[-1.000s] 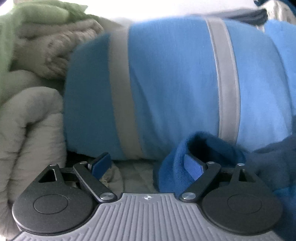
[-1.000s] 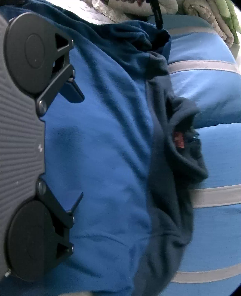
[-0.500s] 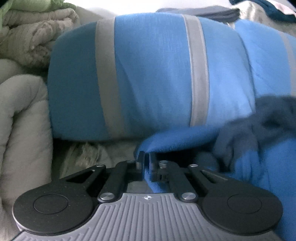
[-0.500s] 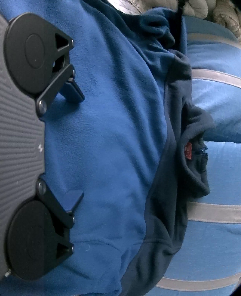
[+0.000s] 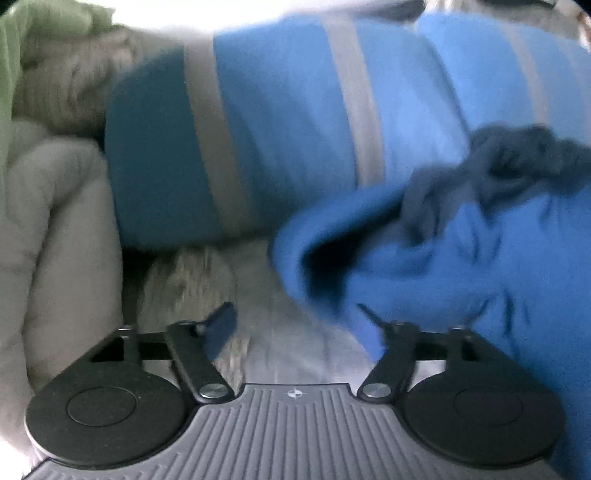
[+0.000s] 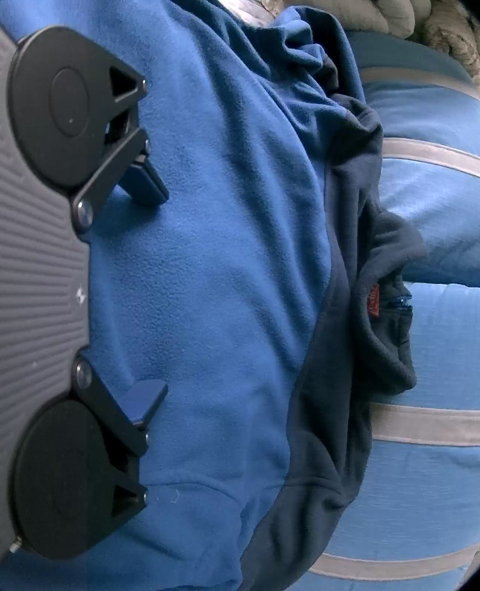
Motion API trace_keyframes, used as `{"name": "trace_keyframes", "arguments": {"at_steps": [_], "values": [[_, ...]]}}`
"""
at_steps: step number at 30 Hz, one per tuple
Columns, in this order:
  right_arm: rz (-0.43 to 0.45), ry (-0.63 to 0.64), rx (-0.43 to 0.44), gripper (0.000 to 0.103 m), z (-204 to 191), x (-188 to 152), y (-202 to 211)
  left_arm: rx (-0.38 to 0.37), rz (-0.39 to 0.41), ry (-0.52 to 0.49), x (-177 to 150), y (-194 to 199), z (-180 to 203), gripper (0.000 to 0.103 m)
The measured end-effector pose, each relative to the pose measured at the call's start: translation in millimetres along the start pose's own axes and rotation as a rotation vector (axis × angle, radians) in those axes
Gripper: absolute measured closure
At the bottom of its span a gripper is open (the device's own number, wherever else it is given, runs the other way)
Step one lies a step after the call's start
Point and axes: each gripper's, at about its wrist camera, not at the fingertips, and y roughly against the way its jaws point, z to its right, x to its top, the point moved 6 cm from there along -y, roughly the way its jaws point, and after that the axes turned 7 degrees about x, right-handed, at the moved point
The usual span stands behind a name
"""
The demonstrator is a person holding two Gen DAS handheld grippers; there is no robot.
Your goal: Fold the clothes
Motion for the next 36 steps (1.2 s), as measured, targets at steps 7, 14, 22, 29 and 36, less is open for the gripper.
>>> {"name": "trace_keyframes", "arguments": {"at_steps": [7, 14, 22, 29, 36], "values": [[0.001, 0.006, -0.008, 0.000, 0, -1, 0, 0.090, 0.106, -0.210, 45, -16, 37, 0.031], [-0.006, 0.007, -0.012, 0.000, 0, -1, -2, 0.086, 0.042, -0.459, 75, -67, 88, 0.031], [-0.010, 0.013, -0.012, 0.000, 0, -1, -3, 0.002, -0.096, -0.313, 93, -105, 89, 0.096], [-0.017, 0.014, -0.015, 0.000, -1, -1, -5, -0.024, -0.035, -0.012, 100, -69, 29, 0.097], [-0.013, 0.015, -0.018, 0.000, -1, -2, -6, 0.040, -0.059, 0.029, 41, -30, -19, 0.096]]}}
